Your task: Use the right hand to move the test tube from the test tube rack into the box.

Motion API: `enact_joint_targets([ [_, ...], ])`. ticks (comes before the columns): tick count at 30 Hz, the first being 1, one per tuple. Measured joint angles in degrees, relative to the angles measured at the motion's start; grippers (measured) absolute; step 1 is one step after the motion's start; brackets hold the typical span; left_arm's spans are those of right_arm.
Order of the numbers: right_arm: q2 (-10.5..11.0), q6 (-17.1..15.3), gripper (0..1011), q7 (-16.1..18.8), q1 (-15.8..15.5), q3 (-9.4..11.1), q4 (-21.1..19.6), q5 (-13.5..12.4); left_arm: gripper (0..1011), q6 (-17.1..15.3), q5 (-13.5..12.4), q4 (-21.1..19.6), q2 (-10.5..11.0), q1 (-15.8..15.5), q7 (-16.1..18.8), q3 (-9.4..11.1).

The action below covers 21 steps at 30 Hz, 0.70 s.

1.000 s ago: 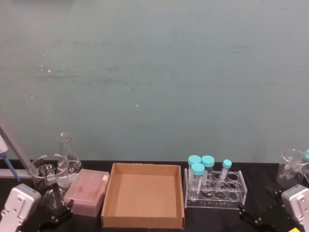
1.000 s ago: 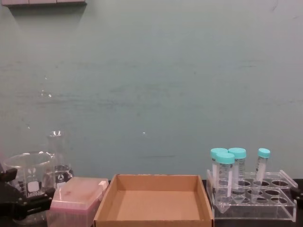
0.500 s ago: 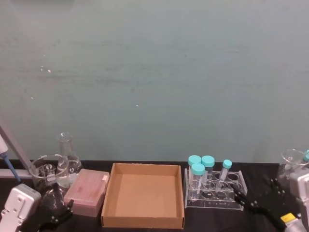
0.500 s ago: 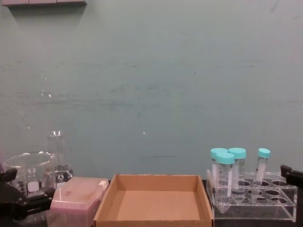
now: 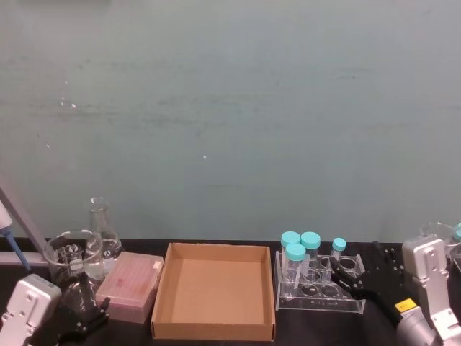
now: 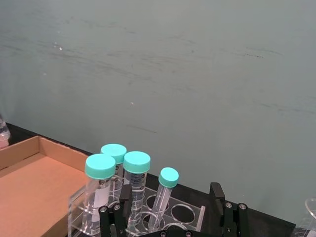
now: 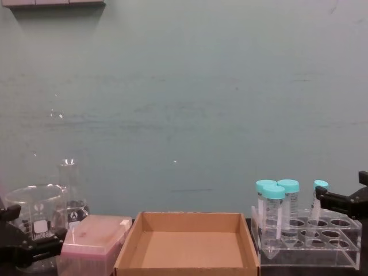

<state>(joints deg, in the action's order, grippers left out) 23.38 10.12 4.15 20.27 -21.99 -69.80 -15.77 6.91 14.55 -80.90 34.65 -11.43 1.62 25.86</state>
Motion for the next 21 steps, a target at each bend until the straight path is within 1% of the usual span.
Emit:
enact_joint_targets([
  [12,-3.7,1.9,1000,-1.9,2.0,0.4,4.4,3.0,1000,0.0,0.0,0.0,0.0,0.0,0.0,0.0],
  [21,-5.7,3.3,1000,-2.8,3.0,1.1,7.2,4.6,1000,0.0,0.0,0.0,0.0,0.0,0.0,0.0],
])
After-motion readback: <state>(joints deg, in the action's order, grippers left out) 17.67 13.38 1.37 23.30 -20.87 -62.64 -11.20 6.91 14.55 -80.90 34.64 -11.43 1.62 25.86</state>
